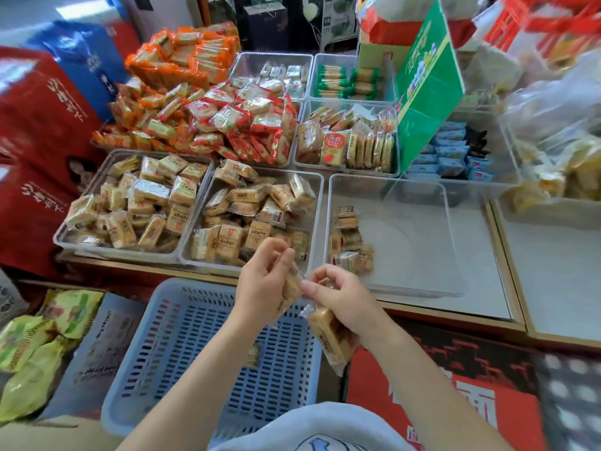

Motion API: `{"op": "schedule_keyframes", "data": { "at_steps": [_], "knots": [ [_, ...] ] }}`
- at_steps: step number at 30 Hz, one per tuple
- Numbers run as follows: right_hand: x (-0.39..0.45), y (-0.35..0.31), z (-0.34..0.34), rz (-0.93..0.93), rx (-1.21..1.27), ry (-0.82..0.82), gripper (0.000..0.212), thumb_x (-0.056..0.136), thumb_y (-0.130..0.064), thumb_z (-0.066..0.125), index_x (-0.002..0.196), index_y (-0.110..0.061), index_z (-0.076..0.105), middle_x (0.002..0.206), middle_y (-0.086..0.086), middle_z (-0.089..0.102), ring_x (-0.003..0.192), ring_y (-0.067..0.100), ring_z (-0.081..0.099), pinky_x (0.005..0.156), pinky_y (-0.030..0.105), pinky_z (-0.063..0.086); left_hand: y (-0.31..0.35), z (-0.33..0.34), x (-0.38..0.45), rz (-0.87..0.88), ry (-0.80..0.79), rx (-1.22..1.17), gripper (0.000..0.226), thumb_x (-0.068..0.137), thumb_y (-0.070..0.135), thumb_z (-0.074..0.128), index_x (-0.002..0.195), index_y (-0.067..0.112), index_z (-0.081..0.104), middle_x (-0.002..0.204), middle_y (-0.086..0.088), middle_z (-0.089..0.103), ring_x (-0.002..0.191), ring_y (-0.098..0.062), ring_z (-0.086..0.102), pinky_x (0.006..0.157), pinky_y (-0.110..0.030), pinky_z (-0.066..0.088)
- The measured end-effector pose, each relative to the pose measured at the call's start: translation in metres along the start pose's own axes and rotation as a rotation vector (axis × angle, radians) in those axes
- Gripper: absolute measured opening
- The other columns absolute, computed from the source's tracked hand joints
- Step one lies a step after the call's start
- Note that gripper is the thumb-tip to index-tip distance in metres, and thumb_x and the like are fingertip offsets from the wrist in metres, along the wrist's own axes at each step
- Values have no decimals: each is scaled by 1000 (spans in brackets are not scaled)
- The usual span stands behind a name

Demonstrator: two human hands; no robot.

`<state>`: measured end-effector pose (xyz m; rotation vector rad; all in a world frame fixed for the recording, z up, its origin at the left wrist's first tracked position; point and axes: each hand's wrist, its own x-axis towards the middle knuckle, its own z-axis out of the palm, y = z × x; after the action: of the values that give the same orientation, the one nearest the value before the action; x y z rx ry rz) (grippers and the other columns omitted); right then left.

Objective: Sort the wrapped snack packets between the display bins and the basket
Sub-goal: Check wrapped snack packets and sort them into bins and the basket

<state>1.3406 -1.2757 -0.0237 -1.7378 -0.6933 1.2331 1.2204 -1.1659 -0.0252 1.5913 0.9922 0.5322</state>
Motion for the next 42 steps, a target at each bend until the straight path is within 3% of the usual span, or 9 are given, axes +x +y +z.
{"op": "schedule_keyframes", "data": {
  "at_steps": [4, 11, 15, 20, 24, 28, 32, 37, 42],
  "knots": [
    [0, -3, 0, -65, -1, 101, 16, 93, -28, 74, 88, -14, 70, 78, -9, 65, 72, 5, 61, 70, 20, 51, 5, -2, -2, -62, -8, -113, 10, 104, 20, 56, 97, 14, 59, 82, -7, 72, 66, -17, 66, 61, -33, 58],
    [-1, -2, 0, -165, -70, 284, 10, 94, -22, 70, 86, -17, 70, 85, 1, 72, 83, 14, 67, 81, 29, 57, -5, -18, -7, -262, -280, -222, 23, 89, 36, 73, 98, 15, 79, 95, -11, 77, 83, -20, 71, 73, -33, 56],
    [-1, -8, 6, -187, -100, 301, 10, 93, -23, 73, 85, -18, 70, 84, 0, 73, 81, 12, 67, 78, 25, 57, -8, -29, -12, -260, -224, -335, 32, 78, 33, 77, 97, 8, 80, 97, -16, 78, 89, -27, 74, 82, -37, 59],
    [-6, -23, 19, -121, 20, 245, 15, 89, -32, 77, 88, -18, 72, 88, 10, 74, 84, 32, 70, 79, 45, 61, -3, -48, -17, -247, -173, -415, 21, 73, 32, 77, 86, 17, 84, 96, -14, 78, 87, -22, 74, 76, -30, 58],
    [-12, -30, 29, -93, 29, 127, 22, 88, -35, 78, 88, -14, 70, 80, 7, 71, 70, 18, 67, 73, 37, 57, -1, -63, -19, -188, -156, -433, 19, 77, 28, 77, 87, 13, 82, 92, -13, 78, 83, -22, 74, 70, -27, 58],
    [-14, -35, 34, -156, 10, 181, 22, 88, -25, 79, 77, -11, 67, 67, 5, 68, 59, 16, 63, 58, 29, 54, -4, -65, -23, -145, -152, -430, 15, 91, 19, 70, 82, 14, 81, 86, -10, 76, 79, -20, 70, 68, -25, 58],
    [-15, -36, 36, -146, 25, 272, 25, 88, -26, 79, 73, -11, 67, 66, 2, 67, 60, 15, 63, 60, 34, 56, -2, -69, -22, -179, -220, -455, 21, 84, 31, 71, 96, 16, 79, 94, -9, 76, 86, -22, 71, 73, -28, 59],
    [-19, -34, 29, -117, 140, 353, 23, 92, -28, 75, 82, -7, 69, 72, 1, 72, 66, 16, 70, 62, 33, 60, -1, -77, -21, -179, -497, -152, 53, 83, 13, 81, 129, 26, 59, 101, -5, 76, 89, -17, 74, 73, -25, 56],
    [-20, -28, 24, -84, 138, 267, 22, 91, -40, 72, 109, -27, 70, 99, -3, 77, 84, 14, 73, 75, 34, 60, -1, -68, -23, -249, -292, -291, 37, 89, 8, 74, 123, 13, 59, 95, -5, 77, 83, -16, 75, 64, -22, 56]
  ]
}}
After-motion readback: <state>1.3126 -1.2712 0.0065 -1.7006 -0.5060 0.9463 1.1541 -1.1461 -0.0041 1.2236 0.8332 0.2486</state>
